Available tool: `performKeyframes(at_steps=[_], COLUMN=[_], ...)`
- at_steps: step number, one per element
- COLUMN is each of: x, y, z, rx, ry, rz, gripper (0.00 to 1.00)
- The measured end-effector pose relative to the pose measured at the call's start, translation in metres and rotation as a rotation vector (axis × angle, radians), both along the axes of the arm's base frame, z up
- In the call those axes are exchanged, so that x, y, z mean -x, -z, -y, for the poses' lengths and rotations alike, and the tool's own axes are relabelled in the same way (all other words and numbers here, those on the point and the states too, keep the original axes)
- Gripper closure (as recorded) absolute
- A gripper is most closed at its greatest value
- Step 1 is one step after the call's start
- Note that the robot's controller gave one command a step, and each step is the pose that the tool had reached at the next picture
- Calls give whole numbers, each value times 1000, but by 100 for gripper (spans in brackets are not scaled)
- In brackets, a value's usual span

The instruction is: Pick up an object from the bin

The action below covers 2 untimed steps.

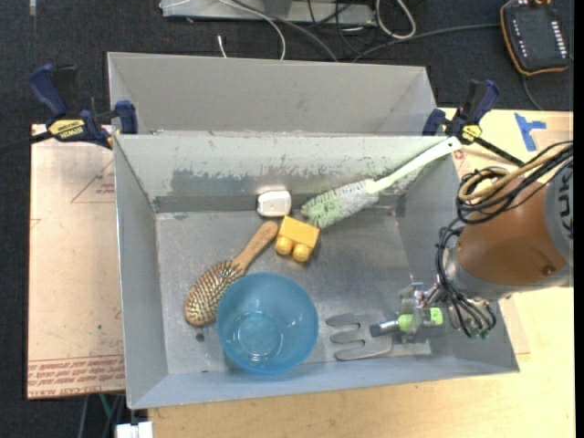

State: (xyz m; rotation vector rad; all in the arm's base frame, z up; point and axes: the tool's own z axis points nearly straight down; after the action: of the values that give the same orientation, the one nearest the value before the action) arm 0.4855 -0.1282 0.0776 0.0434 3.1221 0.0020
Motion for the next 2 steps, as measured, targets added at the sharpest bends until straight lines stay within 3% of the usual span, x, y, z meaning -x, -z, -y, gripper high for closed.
performKeyframes(at_steps=[1, 2], x=[2, 0], y=[-44, -65], z=[-1, -1], rx=[-2, -1], ry=[-1, -1], rz=[-7, -1], gripper=[100, 100])
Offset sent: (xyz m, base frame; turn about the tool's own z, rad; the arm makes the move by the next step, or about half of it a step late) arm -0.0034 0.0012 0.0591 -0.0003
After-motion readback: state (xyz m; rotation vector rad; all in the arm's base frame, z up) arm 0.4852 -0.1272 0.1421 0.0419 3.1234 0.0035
